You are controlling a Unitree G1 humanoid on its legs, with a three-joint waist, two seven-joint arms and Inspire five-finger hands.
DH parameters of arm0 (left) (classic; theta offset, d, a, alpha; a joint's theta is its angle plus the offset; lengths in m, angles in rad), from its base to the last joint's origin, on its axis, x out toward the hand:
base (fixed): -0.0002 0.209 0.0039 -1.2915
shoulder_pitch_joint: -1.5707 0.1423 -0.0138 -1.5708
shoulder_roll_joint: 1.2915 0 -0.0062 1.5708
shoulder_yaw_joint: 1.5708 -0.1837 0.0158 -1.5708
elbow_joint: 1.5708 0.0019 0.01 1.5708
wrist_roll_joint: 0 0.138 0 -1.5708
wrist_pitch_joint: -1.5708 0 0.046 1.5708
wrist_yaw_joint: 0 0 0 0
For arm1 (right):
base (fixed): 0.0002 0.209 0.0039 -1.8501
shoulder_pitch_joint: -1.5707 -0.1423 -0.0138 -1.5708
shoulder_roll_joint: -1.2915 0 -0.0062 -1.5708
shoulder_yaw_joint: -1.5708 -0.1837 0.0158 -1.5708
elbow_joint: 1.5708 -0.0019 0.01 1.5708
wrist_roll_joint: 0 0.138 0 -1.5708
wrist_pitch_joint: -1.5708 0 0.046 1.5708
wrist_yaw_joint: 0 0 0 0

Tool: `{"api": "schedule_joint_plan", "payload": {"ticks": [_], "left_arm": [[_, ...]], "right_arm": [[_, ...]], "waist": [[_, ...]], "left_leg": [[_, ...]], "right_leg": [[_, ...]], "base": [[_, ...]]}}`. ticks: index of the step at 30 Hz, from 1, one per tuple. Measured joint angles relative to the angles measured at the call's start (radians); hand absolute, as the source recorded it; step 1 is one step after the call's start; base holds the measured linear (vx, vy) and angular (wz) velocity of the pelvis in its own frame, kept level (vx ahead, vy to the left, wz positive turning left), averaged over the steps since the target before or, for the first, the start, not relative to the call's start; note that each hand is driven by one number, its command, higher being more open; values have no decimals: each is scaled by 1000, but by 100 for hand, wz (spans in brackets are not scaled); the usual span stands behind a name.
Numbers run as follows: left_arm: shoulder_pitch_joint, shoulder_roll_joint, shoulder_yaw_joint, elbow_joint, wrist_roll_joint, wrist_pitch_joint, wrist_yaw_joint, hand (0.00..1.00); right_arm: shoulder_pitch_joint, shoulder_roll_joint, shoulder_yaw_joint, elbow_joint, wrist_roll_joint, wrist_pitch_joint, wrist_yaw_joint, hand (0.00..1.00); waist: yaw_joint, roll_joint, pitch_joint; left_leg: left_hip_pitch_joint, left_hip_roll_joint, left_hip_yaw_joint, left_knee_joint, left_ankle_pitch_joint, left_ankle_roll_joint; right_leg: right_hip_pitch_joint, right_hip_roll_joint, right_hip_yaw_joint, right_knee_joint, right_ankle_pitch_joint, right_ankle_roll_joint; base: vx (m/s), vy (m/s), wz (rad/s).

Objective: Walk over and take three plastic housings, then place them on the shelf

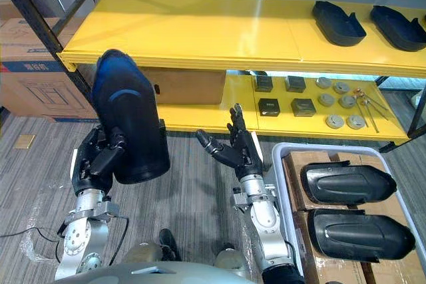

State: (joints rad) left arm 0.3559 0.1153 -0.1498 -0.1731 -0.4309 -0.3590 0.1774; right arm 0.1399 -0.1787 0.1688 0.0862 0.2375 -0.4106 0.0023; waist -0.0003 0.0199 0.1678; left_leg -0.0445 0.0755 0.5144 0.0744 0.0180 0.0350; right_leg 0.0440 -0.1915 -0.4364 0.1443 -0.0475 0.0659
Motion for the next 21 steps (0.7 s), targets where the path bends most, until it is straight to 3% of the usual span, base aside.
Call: {"api": "schedule_joint_plan", "payload": {"ticks": [8,14,15,18,20,21], "left_arm": [[-2,5,-3,-35,0,34,-58,0],[-3,29,-47,-54,-14,45,-98,0],[-3,30,-53,-59,-23,50,-99,0],[-2,32,-86,-61,-34,59,-97,0],[-2,32,-99,-52,-34,60,-91,0],[-12,32,-100,-27,-34,60,-89,0]], "right_arm": [[15,29,20,-4,-27,0,-64,100],[51,61,37,-4,-37,3,-117,100],[52,60,35,-4,-37,3,-118,100],[57,52,12,-4,-33,3,-100,100],[73,34,-1,-5,-12,3,-69,100],[89,21,-2,-5,5,3,-51,100]], "waist": [[-8,3,-6],[-11,1,-30],[-12,1,-29],[-17,16,-34],[-27,30,-36],[-29,31,-35]], "left_leg": [[74,-21,30,-113,34,-14],[87,-23,57,-111,3,-19],[82,-16,65,-87,-12,-18],[11,58,84,144,-135,-32],[-9,98,82,240,-161,-31],[-63,146,71,377,-161,-36]], "right_leg": [[18,2,7,-8,3,5],[28,1,10,-23,3,5],[27,1,15,-23,3,5],[27,15,33,-13,-29,0],[26,23,50,-2,-59,-8],[25,27,58,2,-70,-8]], "base": [[26,21,-10],[10,26,-9],[11,2,-31],[24,-27,-30],[40,8,-13],[11,1,-12]]}}
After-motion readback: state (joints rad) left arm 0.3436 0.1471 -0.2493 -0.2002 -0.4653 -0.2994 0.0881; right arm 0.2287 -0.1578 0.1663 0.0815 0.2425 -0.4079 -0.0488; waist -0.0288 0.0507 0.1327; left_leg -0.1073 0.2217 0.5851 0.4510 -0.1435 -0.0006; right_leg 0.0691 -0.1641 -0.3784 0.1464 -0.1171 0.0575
